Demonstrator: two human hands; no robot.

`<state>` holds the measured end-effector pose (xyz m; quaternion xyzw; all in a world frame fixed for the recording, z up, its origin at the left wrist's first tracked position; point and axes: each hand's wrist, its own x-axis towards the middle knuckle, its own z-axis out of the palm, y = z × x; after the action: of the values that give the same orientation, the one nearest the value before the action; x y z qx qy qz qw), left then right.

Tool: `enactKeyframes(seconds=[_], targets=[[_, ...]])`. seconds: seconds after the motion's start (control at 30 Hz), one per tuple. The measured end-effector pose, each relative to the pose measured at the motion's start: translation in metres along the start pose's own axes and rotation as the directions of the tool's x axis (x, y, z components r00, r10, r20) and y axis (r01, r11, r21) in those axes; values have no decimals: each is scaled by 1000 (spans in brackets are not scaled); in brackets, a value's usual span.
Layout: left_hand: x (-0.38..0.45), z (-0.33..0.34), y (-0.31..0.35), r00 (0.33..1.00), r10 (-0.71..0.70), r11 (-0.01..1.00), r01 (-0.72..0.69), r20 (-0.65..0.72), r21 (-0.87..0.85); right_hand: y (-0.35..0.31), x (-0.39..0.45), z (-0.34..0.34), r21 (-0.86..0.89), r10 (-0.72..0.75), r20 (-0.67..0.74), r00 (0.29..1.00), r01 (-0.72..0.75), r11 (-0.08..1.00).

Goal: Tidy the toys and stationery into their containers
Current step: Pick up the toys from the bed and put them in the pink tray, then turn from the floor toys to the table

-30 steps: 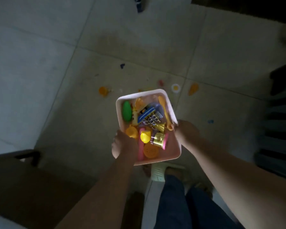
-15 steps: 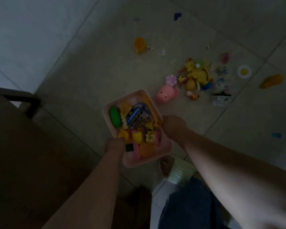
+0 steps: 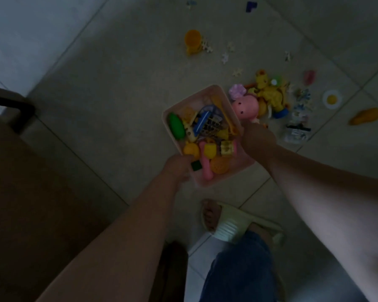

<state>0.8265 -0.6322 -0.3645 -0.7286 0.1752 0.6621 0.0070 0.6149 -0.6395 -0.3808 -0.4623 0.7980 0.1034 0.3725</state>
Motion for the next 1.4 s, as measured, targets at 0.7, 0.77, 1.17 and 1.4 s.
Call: enactKeyframes(seconds=[0.7,0.77,1.17,1.4], targets=[[-245,2,-23,912,398,730,-250,-98,637,-36,-248,-84,-168,-324,-6,946,319,933],[-285,-3,-32,904,411,662,-210,-115,719,-40,-279,-95,-204,-369,-29,929,356,912],[-412,-96,-102,774,586,501,-116,-238,858,-120,-422,-107,-248,-576,-62,815,546,800],[-452,-185,-156,759,583,512,-66,-290,856,-187,-481,-63,-283,-615,29,788,596,751]])
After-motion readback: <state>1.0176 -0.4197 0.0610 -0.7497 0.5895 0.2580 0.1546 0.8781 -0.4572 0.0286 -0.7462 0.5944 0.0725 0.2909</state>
